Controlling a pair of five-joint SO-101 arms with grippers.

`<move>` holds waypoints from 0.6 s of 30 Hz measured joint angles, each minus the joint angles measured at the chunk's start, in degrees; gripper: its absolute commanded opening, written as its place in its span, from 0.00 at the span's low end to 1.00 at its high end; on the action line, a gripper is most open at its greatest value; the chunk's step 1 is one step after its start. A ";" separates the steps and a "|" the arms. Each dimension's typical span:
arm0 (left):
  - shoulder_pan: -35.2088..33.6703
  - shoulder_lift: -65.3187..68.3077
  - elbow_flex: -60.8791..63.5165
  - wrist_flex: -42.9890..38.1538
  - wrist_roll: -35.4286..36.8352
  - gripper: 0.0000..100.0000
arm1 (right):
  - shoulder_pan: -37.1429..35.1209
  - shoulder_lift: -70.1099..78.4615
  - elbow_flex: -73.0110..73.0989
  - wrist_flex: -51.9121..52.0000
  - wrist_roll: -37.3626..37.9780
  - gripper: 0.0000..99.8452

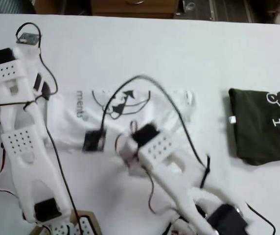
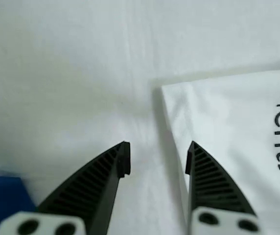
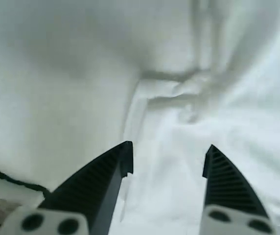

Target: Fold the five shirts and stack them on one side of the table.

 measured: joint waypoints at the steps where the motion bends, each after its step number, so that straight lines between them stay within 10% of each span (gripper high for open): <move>1: 0.00 0.00 0.00 0.00 0.00 0.21 | -1.23 -1.58 2.02 -0.09 -0.79 0.24; 18: 0.00 0.00 0.00 0.00 0.00 0.21 | 6.86 2.46 17.49 -17.32 -0.97 0.24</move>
